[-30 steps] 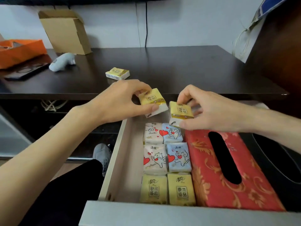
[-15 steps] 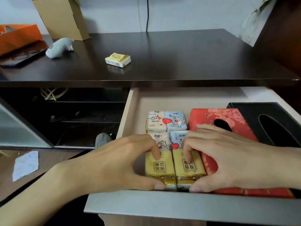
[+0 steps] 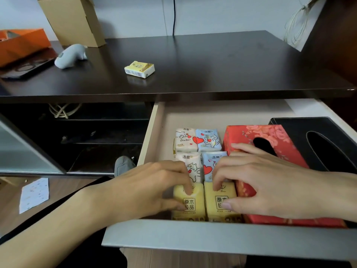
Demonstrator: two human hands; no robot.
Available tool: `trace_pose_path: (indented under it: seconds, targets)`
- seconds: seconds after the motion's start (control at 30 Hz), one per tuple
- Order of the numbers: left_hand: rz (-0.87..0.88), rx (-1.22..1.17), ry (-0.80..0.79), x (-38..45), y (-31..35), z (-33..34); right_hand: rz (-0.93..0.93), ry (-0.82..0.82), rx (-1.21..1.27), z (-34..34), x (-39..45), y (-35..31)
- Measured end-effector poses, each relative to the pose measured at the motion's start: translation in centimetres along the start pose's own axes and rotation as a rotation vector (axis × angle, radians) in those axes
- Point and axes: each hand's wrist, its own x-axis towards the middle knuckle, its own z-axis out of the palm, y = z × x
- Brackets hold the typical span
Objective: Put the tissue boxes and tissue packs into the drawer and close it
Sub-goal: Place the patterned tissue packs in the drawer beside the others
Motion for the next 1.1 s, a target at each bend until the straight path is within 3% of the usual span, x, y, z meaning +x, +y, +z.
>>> trace_pose_path:
  seconds: [0.1,0.27,0.4,0.5,0.57,0.67,0.77,0.9,1.1]
  targets:
    - [-0.009,0.029,0.003,0.3,0.1,0.1,0.001,0.081,0.039,1.0,-0.1,0.2]
    - [-0.052,0.035,0.104,-0.3,-0.3,-0.8,-0.007,0.085,-0.130,-1.4,1.2,0.9]
    - [-0.166,-0.195,0.382,0.4,-2.6,-4.7,-0.002,0.347,0.007,-3.9,5.1,1.9]
    - [-0.289,-0.092,0.656,2.9,-6.6,-8.5,0.021,0.509,0.065,-6.1,9.9,3.7]
    - [-0.438,-0.015,0.749,5.5,-9.7,-11.2,0.083,0.557,0.055,-7.3,13.1,5.2]
    - [-0.695,0.015,0.690,9.6,-14.0,-13.9,0.182,0.565,-0.013,-8.1,16.6,7.2]
    - [-0.822,0.053,0.609,12.3,-16.8,-14.3,0.250,0.539,-0.001,-8.2,18.2,8.6]
    - [-0.765,0.101,0.644,13.4,-17.1,-13.9,0.242,0.558,0.055,-8.3,17.9,9.7]
    - [-0.394,-0.200,0.501,14.1,-12.7,-11.0,0.161,0.531,0.061,-8.5,15.8,10.3]
